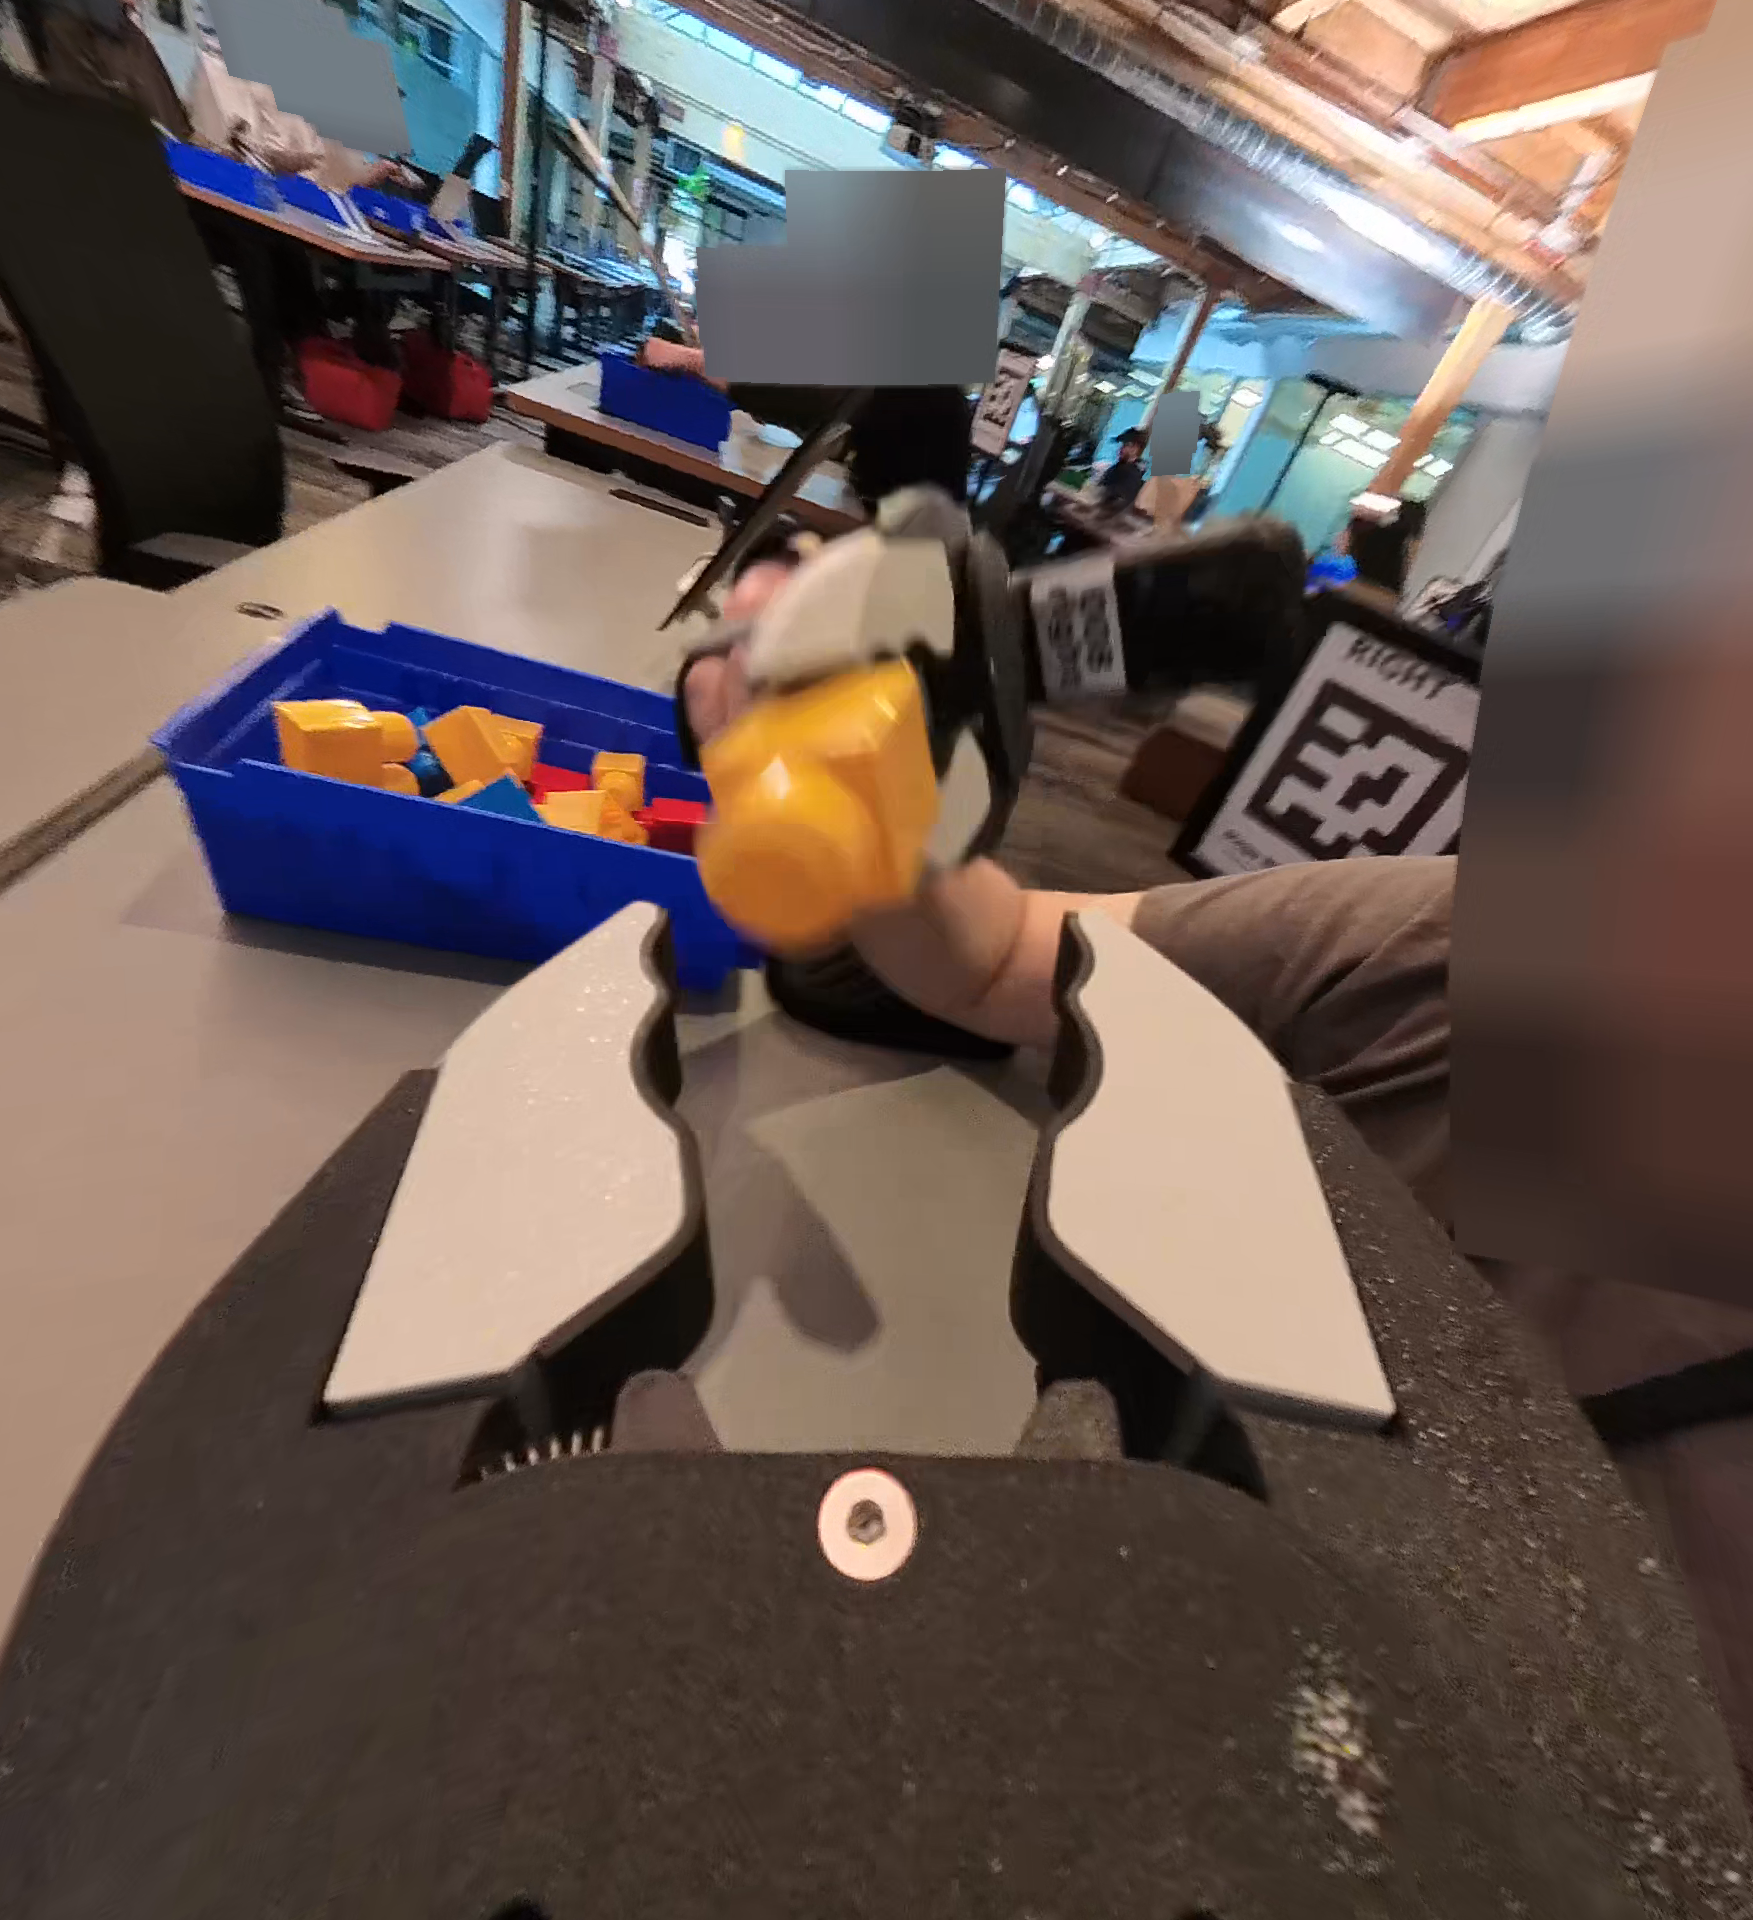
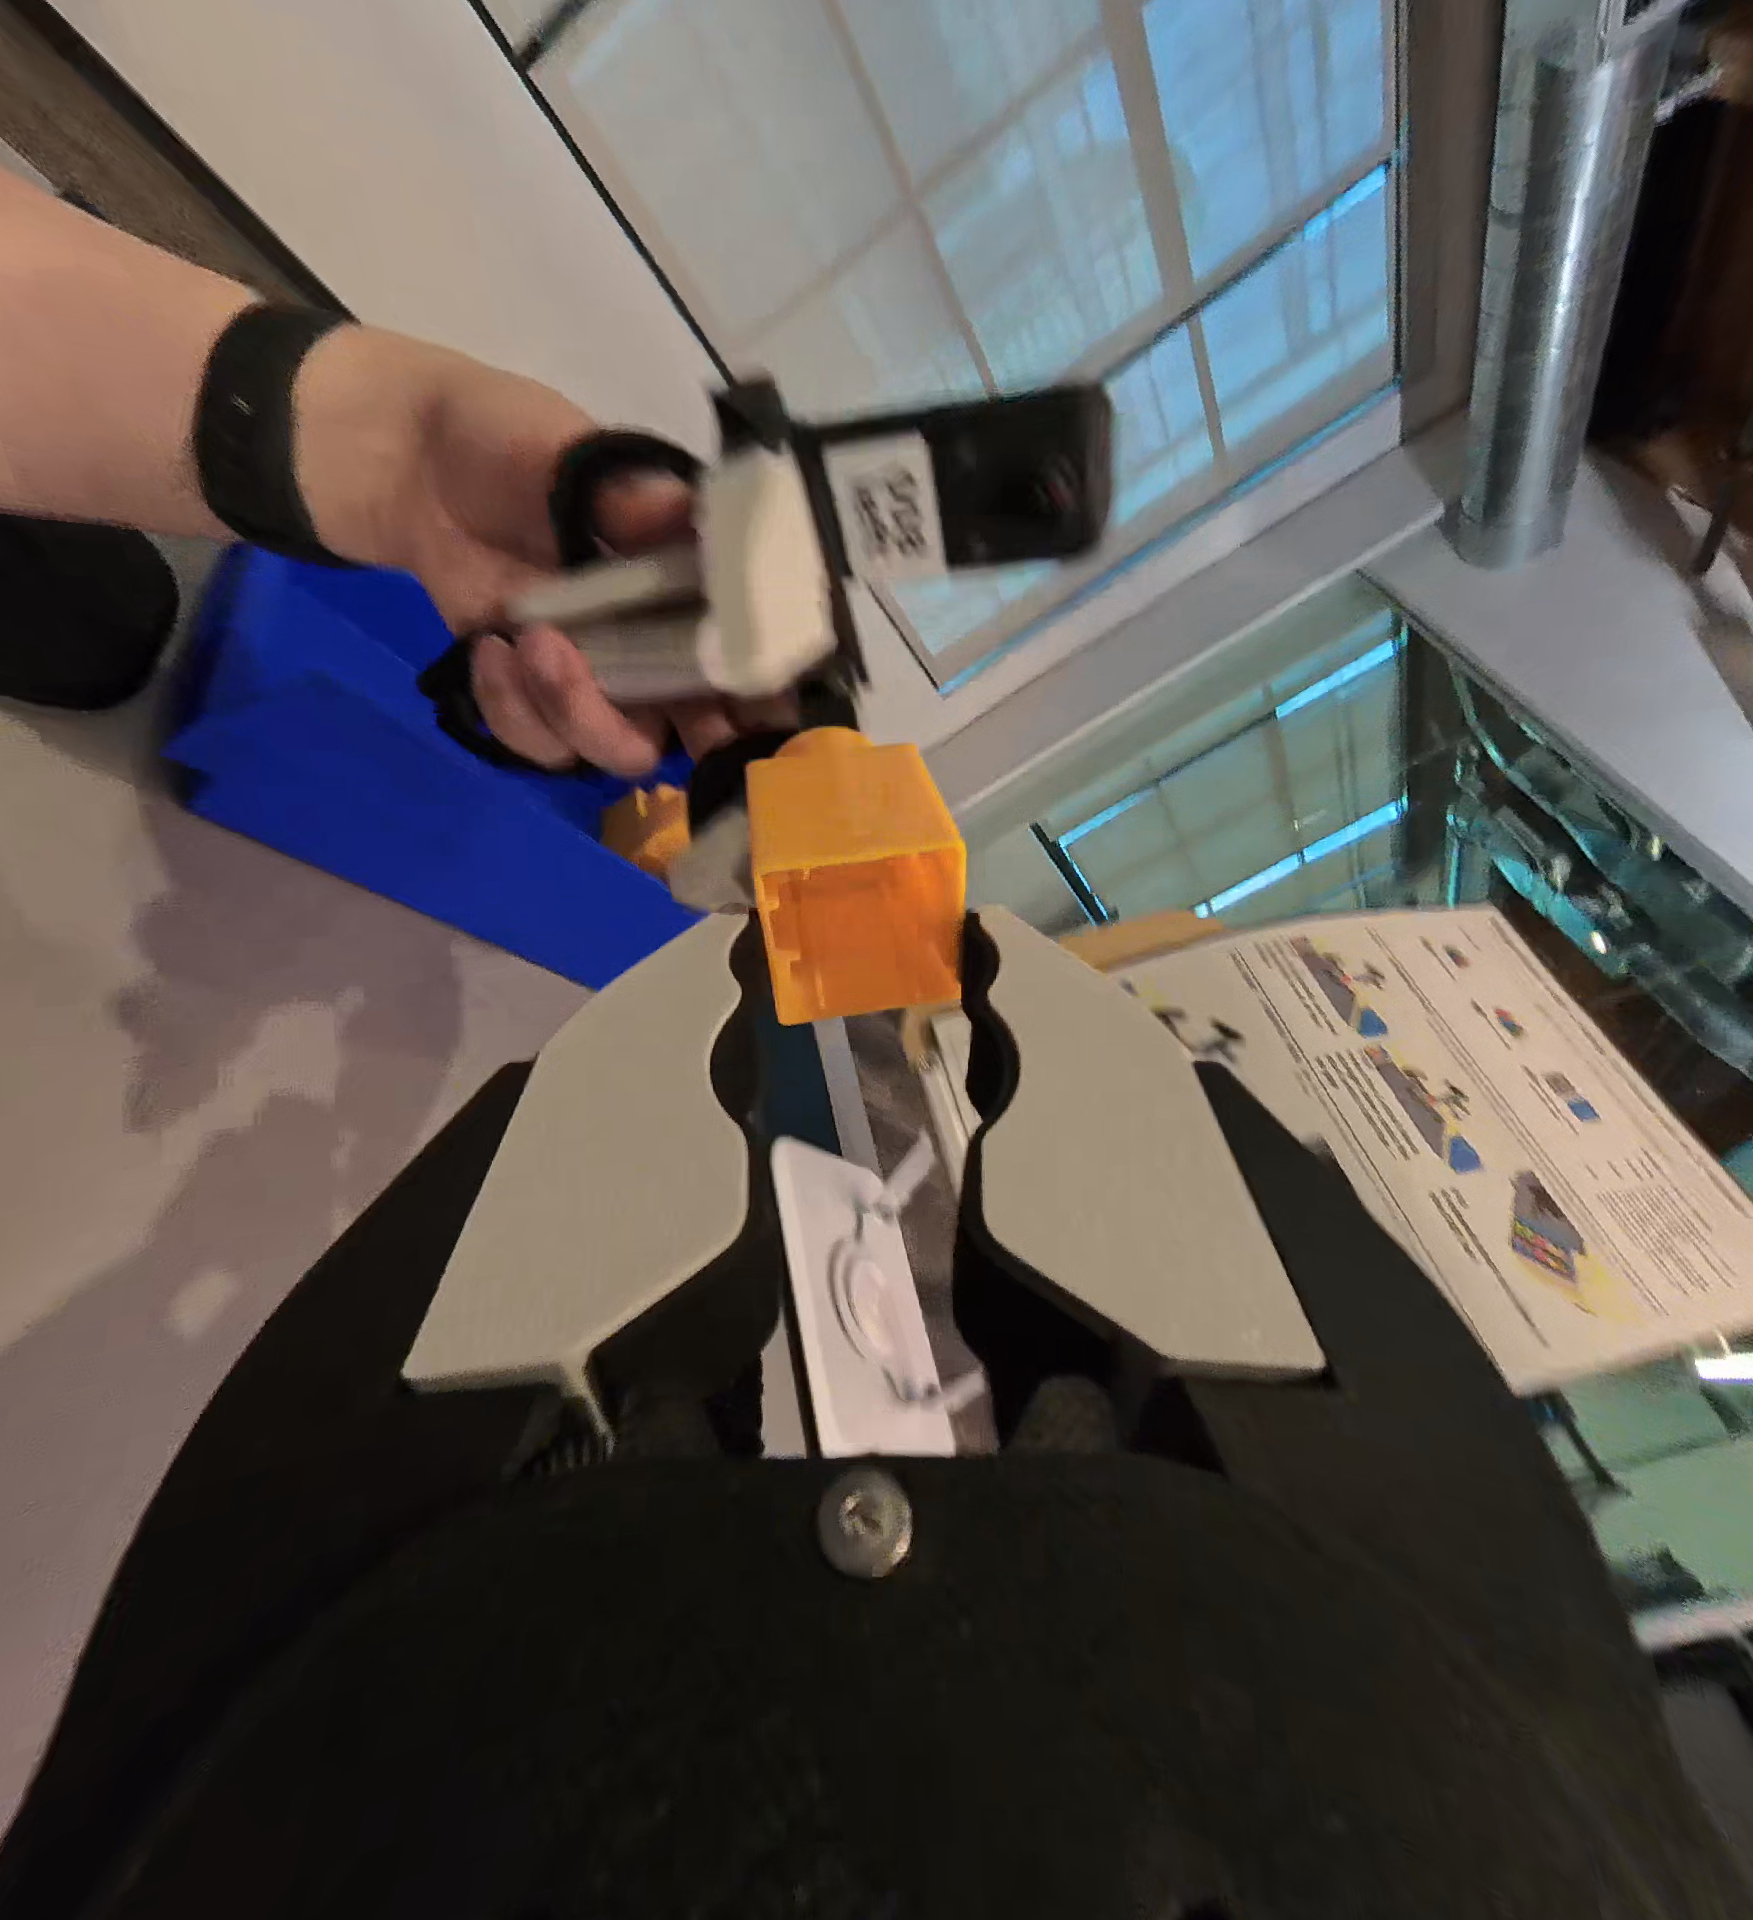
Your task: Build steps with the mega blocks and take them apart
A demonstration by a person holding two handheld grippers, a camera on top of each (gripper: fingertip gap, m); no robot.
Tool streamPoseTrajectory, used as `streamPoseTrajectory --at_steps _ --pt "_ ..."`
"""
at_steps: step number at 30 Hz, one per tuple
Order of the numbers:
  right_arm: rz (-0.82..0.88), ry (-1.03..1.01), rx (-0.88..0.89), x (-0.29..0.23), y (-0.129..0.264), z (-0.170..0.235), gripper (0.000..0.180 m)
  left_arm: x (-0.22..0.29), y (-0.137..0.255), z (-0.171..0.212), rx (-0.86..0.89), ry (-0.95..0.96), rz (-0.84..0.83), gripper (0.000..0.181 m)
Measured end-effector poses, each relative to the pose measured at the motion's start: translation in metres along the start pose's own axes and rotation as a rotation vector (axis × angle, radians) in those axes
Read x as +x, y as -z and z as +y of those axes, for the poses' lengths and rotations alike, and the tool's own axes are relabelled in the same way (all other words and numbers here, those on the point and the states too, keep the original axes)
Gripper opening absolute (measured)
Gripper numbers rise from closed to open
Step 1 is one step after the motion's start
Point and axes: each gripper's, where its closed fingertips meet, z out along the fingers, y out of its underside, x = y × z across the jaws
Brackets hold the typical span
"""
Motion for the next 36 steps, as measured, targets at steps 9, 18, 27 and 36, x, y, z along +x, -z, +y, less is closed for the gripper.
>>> streamPoseTrajectory --at_steps 9,18,27,36 --pt "-0.096 -0.867 -1.0 0.036 0.221 0.232 0.037 -0.042 0.132 -0.022 -0.084 -0.22 -0.655 0.072" --pt "-0.088 -1.104 -1.286 -0.004 0.278 0.303 0.038 -0.071 0.269 0.008 -0.098 0.012 -1.109 0.072" --pt "0.191 -0.882 -1.235 0.058 0.262 0.286 0.05 -0.156 0.279 0.063 -0.244 0.123 -1.161 0.064" --pt "0.211 -0.823 -1.28 0.06 0.263 0.287 0.05 -0.231 0.255 0.111 -0.399 0.155 -1.292 0.065"
